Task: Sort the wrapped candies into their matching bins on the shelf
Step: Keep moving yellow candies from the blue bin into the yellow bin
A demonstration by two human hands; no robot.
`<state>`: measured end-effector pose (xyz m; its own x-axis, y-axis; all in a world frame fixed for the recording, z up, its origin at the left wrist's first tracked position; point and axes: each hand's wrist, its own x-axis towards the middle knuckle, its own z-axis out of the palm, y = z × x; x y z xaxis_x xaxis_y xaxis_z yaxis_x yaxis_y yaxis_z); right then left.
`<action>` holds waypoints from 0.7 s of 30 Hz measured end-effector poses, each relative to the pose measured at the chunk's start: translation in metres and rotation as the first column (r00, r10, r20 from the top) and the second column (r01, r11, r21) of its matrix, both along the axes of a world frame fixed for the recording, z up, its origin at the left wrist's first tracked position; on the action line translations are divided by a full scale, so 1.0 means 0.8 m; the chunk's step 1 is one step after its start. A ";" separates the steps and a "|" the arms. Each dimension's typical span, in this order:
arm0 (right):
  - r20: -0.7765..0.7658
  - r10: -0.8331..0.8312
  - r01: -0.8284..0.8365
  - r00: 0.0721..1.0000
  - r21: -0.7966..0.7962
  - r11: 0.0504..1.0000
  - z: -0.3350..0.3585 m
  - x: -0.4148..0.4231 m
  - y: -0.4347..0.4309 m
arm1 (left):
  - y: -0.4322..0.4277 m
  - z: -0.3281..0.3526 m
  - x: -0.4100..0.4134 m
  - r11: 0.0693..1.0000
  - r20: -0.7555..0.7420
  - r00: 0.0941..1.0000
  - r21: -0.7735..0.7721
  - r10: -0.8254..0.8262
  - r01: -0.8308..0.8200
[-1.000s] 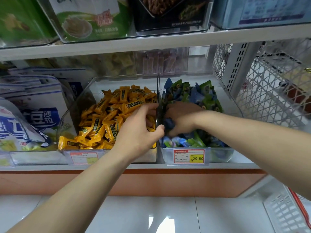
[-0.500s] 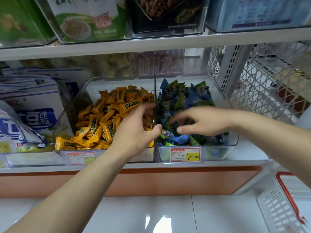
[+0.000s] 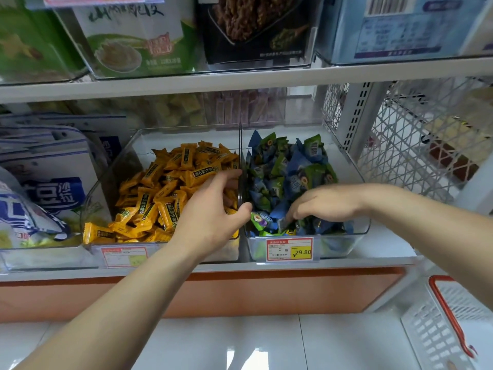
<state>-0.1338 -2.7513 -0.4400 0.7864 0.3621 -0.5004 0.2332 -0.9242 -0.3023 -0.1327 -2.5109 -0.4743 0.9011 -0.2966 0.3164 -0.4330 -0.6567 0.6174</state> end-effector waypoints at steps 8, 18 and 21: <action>-0.315 -0.176 0.202 0.933 0.051 0.978 -0.028 0.020 0.021 | 0.000 -0.002 0.002 1.000 0.011 1.000 0.012 0.010 -0.010; -0.209 -0.083 0.131 0.974 0.223 0.966 -0.029 0.019 0.025 | 0.001 -0.002 0.004 1.000 0.003 1.000 0.019 0.011 -0.011; -0.133 -0.136 0.169 0.982 0.280 0.945 -0.015 0.019 0.016 | 0.001 -0.002 0.005 1.000 -0.001 1.000 0.015 0.009 -0.009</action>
<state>-0.1190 -2.7384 -0.4522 0.7894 0.3842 -0.4788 0.0465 -0.8151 -0.5775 -0.1288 -2.5098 -0.4761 0.9038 -0.2937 0.3113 -0.4269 -0.6698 0.6076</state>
